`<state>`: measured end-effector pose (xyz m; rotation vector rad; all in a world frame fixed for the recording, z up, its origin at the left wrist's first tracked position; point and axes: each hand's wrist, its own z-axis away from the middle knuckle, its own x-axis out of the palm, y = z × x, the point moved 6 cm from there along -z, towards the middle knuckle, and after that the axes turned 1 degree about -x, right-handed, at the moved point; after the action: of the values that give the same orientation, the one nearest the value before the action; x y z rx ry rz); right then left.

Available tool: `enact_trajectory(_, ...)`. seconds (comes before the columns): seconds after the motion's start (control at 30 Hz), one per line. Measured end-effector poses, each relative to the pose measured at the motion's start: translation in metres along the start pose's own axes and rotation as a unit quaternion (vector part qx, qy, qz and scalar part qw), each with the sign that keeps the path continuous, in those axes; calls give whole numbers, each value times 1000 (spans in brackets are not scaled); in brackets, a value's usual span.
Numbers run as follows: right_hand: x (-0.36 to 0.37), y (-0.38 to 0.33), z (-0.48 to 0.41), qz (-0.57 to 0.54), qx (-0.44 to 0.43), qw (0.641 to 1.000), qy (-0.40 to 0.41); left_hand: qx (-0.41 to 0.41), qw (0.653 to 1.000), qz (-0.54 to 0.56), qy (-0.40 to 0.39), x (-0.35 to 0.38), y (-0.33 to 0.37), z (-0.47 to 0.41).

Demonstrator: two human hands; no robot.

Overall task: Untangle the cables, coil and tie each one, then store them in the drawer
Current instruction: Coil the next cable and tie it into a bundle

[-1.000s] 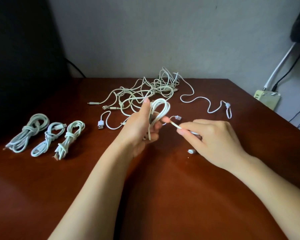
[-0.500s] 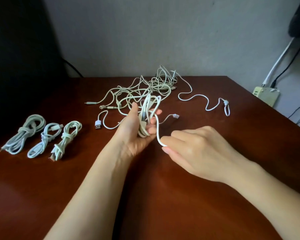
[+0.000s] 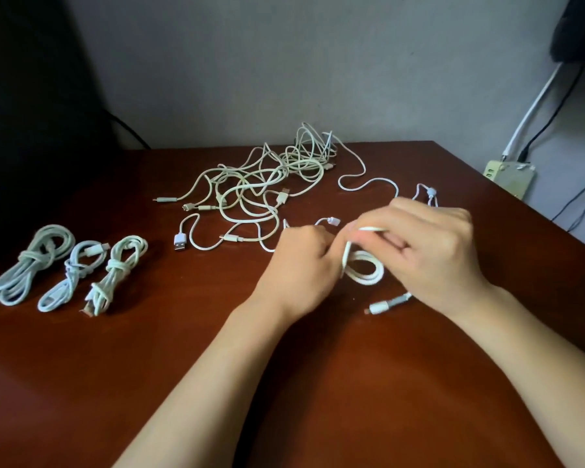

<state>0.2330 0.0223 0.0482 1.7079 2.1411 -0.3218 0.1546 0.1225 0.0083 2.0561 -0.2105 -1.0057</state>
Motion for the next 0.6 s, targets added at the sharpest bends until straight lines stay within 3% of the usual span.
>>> enact_trajectory(0.27, 11, 34, 10, -102, 190, 976, -42, -97, 970, 197, -105, 18, -2, 3)
enact_trajectory(0.47, 22, 45, 19, -85, 179, 974, -109, -139, 925, 346, -72, 14, -13, -5)
enact_trajectory(0.6, 33, 40, 25, -74, 200, 962, -170, -167, 909, 382, -3, 4, -21, -6)
